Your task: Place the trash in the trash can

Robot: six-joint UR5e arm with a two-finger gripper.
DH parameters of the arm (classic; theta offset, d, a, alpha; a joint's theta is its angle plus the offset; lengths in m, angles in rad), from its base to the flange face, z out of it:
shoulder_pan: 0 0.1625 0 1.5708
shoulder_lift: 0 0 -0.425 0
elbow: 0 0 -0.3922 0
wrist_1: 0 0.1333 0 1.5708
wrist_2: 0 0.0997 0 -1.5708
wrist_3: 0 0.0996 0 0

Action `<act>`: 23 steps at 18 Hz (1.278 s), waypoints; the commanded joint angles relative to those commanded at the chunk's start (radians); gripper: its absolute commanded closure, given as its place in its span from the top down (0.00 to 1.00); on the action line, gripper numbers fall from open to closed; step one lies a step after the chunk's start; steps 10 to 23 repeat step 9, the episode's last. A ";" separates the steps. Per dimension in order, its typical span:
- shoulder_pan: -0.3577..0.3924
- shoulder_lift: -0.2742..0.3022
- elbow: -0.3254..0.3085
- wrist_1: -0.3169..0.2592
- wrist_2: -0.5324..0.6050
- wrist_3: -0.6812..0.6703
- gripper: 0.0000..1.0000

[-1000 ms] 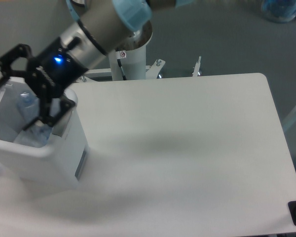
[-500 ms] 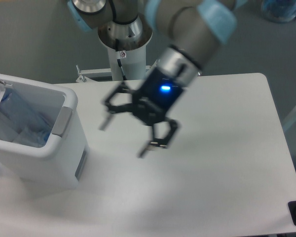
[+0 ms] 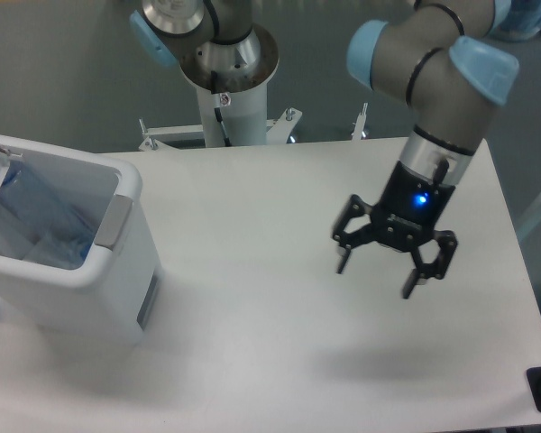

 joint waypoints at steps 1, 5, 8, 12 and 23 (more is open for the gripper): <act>0.002 -0.005 -0.005 0.000 0.032 0.043 1.00; -0.005 -0.014 -0.020 -0.002 0.106 0.088 1.00; -0.012 -0.012 -0.025 -0.002 0.132 0.144 1.00; -0.014 -0.012 -0.026 -0.003 0.142 0.148 1.00; -0.014 -0.012 -0.026 -0.003 0.142 0.148 1.00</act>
